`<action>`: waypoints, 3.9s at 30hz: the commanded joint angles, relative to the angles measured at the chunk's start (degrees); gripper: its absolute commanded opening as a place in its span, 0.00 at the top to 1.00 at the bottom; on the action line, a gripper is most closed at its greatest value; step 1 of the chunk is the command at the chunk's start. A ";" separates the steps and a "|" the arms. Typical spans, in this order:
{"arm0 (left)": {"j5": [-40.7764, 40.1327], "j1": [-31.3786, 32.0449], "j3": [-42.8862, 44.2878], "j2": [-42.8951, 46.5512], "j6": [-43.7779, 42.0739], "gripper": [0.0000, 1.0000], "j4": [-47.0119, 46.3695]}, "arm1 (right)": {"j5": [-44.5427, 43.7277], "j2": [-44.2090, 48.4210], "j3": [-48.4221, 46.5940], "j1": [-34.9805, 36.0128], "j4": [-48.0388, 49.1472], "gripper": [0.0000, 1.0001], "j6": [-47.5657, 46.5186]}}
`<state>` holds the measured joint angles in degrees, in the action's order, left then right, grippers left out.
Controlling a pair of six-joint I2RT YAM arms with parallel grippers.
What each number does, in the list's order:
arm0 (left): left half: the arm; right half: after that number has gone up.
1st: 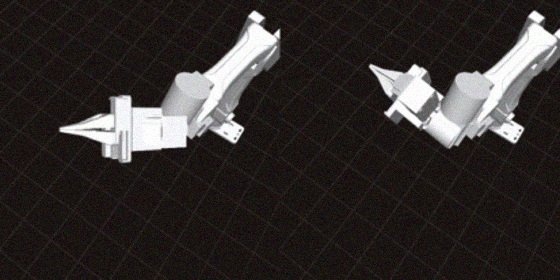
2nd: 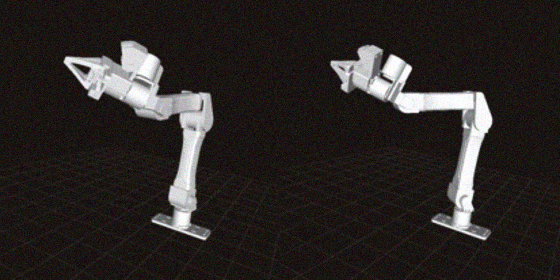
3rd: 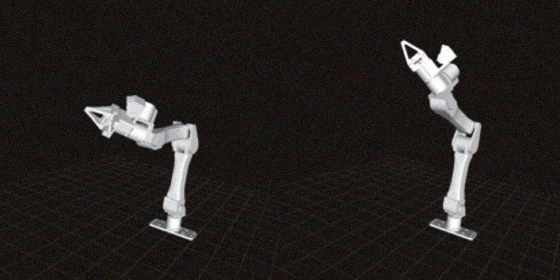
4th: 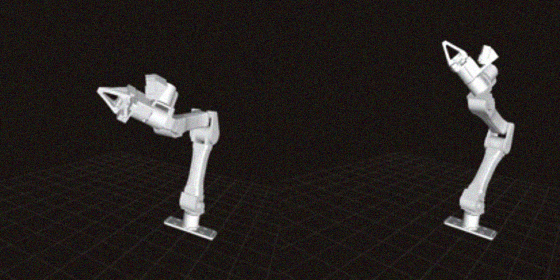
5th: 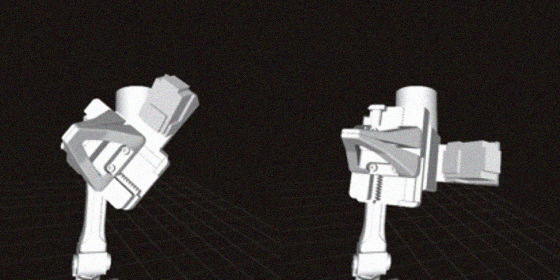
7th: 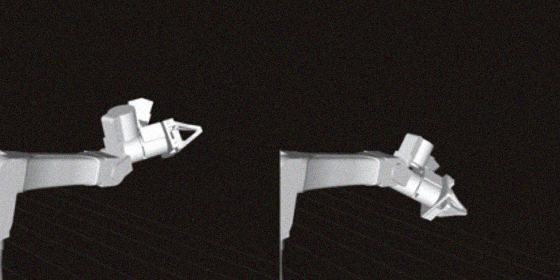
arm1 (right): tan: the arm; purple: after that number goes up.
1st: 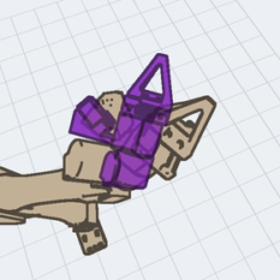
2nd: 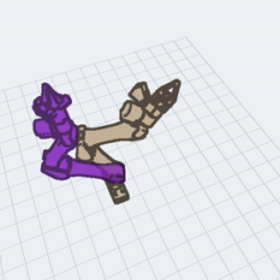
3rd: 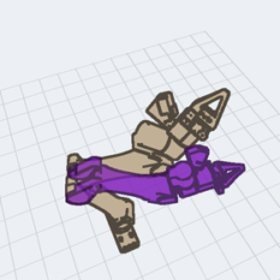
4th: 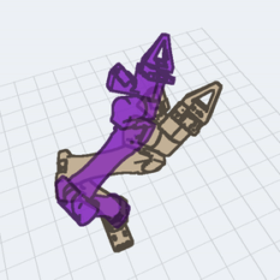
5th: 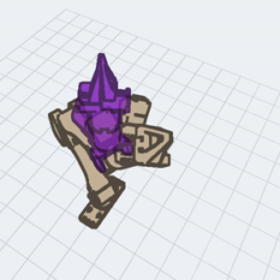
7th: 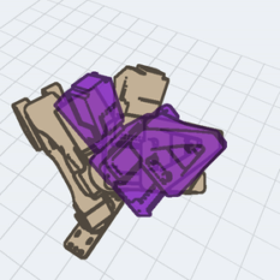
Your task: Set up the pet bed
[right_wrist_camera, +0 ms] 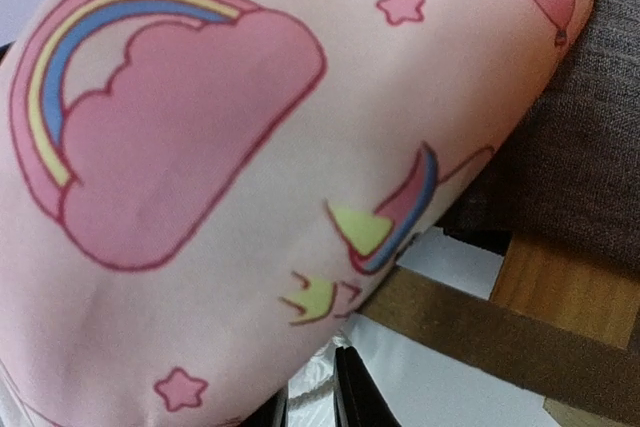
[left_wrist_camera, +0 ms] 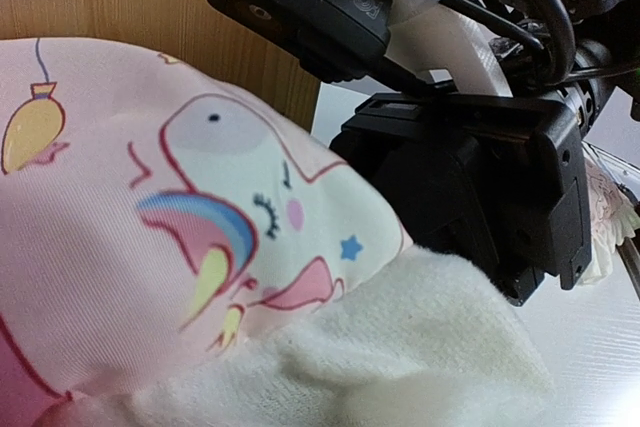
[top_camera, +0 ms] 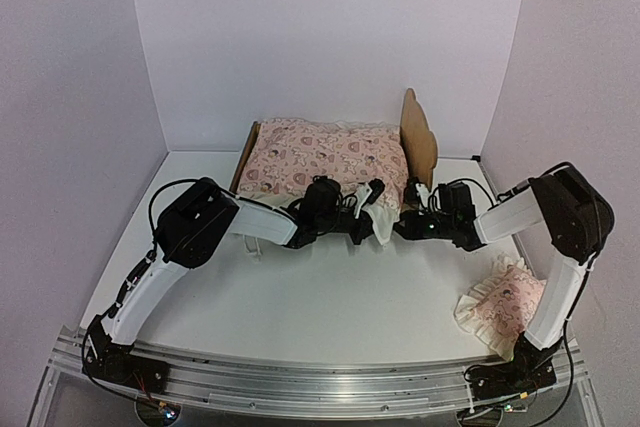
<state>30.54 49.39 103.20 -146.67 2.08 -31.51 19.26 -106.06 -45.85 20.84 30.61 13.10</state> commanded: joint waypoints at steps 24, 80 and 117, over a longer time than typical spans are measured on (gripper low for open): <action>-0.12 -3.95 4.09 -0.09 5.72 1.00 2.02 | 10.78 6.84 3.33 0.71 4.29 0.67 2.41; 1.16 -3.85 3.91 3.09 4.04 0.84 9.17 | -1.29 6.32 -0.52 0.83 -3.41 1.00 2.50; -13.24 4.05 -5.56 3.48 -0.53 0.51 12.84 | 2.48 4.28 -1.78 0.80 -2.82 1.00 8.48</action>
<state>19.98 53.10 95.38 -141.31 1.42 -16.66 20.45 -101.69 -46.61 21.67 24.88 20.86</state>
